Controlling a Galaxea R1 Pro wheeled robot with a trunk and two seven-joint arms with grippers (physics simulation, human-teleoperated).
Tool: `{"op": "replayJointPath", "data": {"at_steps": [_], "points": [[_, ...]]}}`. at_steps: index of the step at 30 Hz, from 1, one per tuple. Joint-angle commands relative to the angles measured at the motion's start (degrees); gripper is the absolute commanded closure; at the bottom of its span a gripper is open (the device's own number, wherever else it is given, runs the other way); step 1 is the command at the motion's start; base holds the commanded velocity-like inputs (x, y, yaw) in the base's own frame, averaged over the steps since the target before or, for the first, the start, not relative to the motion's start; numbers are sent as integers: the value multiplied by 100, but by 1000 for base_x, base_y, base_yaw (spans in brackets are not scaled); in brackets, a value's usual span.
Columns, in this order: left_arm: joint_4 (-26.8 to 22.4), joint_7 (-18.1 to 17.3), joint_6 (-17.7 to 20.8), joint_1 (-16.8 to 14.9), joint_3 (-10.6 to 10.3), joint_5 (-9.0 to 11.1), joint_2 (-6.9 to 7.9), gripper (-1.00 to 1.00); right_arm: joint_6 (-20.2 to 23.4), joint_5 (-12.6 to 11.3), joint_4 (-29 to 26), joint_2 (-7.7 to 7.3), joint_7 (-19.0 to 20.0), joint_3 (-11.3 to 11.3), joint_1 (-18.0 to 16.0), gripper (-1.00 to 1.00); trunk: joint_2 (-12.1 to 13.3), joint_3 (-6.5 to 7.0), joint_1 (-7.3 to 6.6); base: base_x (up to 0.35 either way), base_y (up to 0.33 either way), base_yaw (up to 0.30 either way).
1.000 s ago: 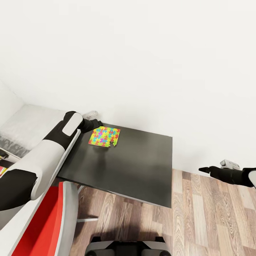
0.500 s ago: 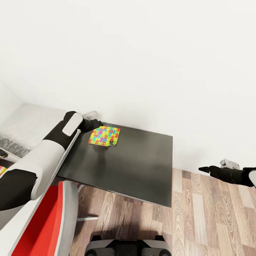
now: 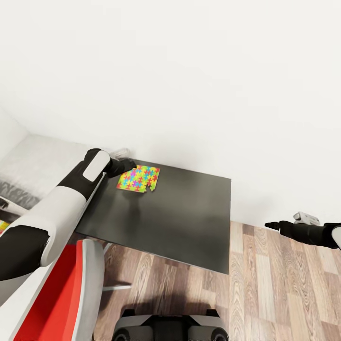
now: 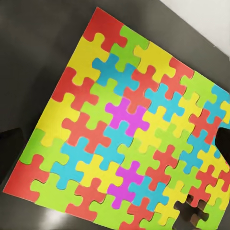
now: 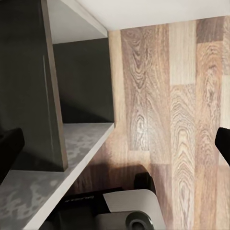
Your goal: Put all the toys in the child's room - the three board games (two on the bed and one on the table), the two jigsaw puzzles on the table, and the tennis ball on the table - inside the toy box on the table in the child's room.
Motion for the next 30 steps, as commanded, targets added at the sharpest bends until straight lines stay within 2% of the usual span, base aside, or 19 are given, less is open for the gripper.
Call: {"op": "replayJointPath", "data": {"at_steps": [1,30], "points": [[11,51,-1,-5,-37,58,7,-100,19,-62,-7,-2,-58,-1,-4,-100,-10,-17,3,0,0,0],[226,41,-78,-27,-24,-21,71,-100,19,-68,-13,-6,-58,-1,-3,-100,-10,-274,3,0,0,0]]}}
